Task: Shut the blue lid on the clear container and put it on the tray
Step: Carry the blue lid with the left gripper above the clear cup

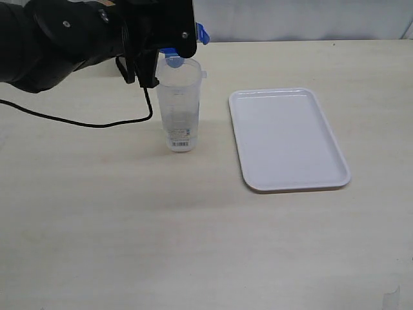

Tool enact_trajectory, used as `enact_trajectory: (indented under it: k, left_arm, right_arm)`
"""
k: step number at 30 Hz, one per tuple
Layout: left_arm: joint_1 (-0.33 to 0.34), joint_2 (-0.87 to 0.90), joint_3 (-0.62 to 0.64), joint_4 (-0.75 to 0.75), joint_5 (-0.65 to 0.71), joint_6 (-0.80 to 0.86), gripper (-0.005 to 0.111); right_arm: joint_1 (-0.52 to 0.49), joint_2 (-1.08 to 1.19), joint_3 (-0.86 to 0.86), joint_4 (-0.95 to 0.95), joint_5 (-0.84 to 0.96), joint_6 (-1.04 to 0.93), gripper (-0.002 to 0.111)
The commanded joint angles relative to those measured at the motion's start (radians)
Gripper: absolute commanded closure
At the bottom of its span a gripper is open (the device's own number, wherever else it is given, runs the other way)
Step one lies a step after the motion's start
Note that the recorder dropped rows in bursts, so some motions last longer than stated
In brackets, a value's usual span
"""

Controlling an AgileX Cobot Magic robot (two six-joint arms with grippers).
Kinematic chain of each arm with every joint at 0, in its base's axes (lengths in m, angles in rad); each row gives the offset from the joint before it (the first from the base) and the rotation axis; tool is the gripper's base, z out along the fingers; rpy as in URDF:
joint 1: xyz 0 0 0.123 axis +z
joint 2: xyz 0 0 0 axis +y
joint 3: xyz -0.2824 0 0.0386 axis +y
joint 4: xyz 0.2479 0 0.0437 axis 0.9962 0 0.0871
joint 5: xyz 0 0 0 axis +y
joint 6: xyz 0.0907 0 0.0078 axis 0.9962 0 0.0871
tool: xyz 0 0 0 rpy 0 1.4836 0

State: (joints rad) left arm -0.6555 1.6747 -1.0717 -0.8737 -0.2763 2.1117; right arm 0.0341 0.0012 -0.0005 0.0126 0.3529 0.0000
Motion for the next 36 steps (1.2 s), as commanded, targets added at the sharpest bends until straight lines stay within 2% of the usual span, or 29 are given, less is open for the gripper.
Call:
enact_trajectory:
  k: [1, 36]
  left_arm:
    - [-0.008, 0.002, 0.001, -0.02, 0.002, 0.031, 0.107]
    - [-0.008, -0.095, 0.001, -0.109, 0.065, 0.031, 0.107]
  right_arm:
    - [0.002, -0.001, 0.001, 0.002, -0.005, 0.0, 0.104]
    - [0.002, -0.001, 0.001, 0.002, -0.005, 0.0, 0.104]
